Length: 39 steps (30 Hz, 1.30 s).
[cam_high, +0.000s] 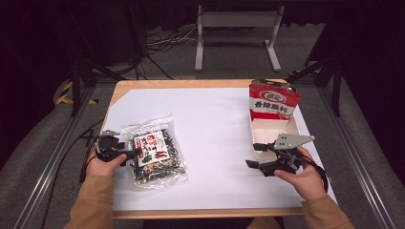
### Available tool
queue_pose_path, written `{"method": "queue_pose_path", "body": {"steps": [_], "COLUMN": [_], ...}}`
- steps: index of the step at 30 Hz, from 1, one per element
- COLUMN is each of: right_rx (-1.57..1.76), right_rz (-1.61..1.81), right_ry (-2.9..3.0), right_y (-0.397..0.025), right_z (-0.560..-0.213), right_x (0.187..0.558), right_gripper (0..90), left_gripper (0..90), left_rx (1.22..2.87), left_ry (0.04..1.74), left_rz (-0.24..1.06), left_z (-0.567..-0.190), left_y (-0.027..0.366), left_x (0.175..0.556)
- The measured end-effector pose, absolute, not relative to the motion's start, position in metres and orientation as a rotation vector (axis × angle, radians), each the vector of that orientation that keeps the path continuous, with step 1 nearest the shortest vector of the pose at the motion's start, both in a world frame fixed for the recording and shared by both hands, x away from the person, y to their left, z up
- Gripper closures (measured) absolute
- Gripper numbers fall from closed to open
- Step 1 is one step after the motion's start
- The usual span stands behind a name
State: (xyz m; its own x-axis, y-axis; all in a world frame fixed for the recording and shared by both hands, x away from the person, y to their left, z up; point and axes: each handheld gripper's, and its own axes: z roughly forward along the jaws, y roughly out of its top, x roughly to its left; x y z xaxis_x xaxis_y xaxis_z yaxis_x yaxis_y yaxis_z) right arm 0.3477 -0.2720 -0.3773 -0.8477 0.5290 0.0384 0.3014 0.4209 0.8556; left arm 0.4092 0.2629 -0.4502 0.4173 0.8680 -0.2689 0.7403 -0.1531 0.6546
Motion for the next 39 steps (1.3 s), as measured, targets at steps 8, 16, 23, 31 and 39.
{"method": "queue_pose_path", "body": {"steps": [8, 16, 23, 31, 39], "right_rx": [0.724, 0.722, 0.725, 0.730, 0.734], "right_rz": [1.397, 1.400, 1.401, 1.409, 1.409], "right_ry": [2.448, 2.452, 2.454, 2.456, 2.457], "right_y": [-0.269, -0.268, -0.269, -0.269, -0.270], "right_z": [-0.379, -0.380, -0.380, -0.380, -0.380], "right_x": [0.348, 0.348, 0.348, 0.348, 0.348], "right_gripper": [30.7, 30.5, 30.5, 30.5, 32.2], "left_gripper": [27.5, 37.3, 54.6, 64.7, 79.5], "left_rx": [1.918, 1.912, 1.884, 1.909, 1.903], "left_ry": [1.365, 1.410, 1.410, 1.398, 1.393], "left_rz": [0.214, 0.217, 0.195, 0.240, 0.258], "left_z": [-0.451, -0.449, -0.449, -0.446, -0.444], "left_y": [0.258, 0.254, 0.252, 0.245, 0.244], "left_x": [0.406, 0.406, 0.405, 0.404, 0.404]}}
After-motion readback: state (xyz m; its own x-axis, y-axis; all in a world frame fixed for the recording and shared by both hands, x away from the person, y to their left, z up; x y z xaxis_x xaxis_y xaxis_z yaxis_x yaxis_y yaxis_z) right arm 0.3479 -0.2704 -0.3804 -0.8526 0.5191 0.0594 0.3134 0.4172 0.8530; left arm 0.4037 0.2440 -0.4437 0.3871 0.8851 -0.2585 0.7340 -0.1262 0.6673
